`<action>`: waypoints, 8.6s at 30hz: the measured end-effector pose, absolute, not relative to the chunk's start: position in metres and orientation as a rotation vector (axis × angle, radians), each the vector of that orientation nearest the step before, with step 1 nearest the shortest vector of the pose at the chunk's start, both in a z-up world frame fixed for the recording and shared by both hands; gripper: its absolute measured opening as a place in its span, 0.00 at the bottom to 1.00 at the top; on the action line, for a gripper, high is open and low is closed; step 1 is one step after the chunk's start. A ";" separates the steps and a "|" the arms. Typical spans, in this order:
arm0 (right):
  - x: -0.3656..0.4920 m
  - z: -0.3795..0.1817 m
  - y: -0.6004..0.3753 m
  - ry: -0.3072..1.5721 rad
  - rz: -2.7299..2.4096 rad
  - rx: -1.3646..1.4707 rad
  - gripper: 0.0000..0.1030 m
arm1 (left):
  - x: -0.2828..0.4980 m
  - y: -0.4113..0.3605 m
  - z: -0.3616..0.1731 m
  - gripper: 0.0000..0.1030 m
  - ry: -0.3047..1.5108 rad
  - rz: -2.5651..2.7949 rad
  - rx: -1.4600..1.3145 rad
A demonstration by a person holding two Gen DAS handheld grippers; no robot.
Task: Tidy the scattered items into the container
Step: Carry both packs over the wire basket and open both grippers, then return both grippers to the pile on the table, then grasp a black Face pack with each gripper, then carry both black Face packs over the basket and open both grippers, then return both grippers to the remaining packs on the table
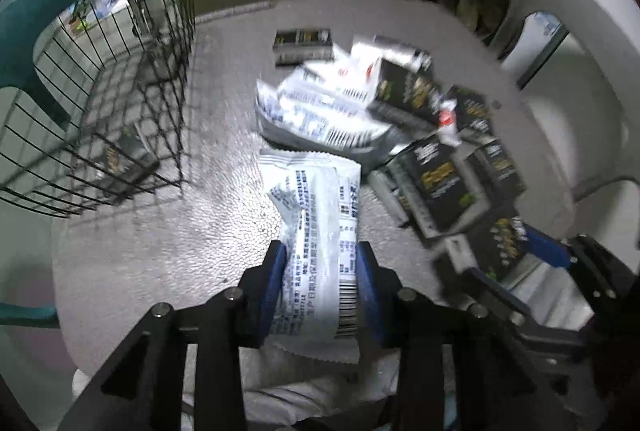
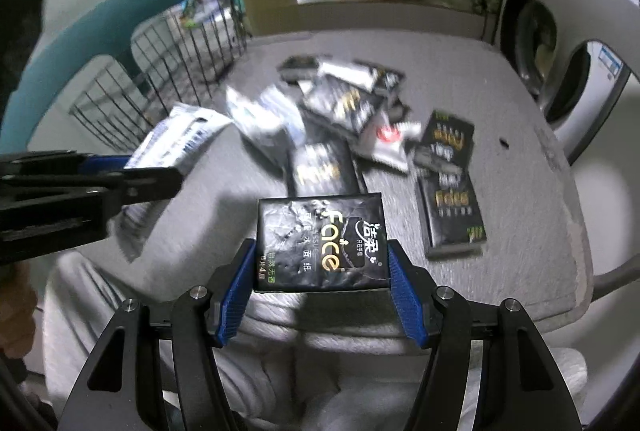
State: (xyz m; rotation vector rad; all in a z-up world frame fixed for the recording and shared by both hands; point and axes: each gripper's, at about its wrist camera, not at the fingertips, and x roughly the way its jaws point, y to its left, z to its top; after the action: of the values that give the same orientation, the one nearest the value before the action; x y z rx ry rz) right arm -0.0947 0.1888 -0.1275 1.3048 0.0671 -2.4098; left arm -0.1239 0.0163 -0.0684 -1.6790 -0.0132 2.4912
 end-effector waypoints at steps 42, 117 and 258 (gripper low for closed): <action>-0.163 -0.061 0.065 0.205 -2.370 1.060 0.65 | -0.165 -0.156 0.027 0.61 -0.312 2.847 -1.566; -0.163 -0.193 0.264 0.141 -2.505 1.459 0.58 | -0.183 0.084 -0.092 0.19 -0.136 2.426 -1.751; -0.179 -0.187 0.232 0.247 -2.419 1.436 0.57 | -0.147 0.027 -0.103 0.65 -0.186 2.465 -1.868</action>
State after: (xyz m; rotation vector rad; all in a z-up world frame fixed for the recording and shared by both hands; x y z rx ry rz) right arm -0.1788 0.2319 -0.1865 1.4358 0.2467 -2.4186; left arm -0.1468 0.0273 -0.1035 -1.8675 -0.1861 2.4652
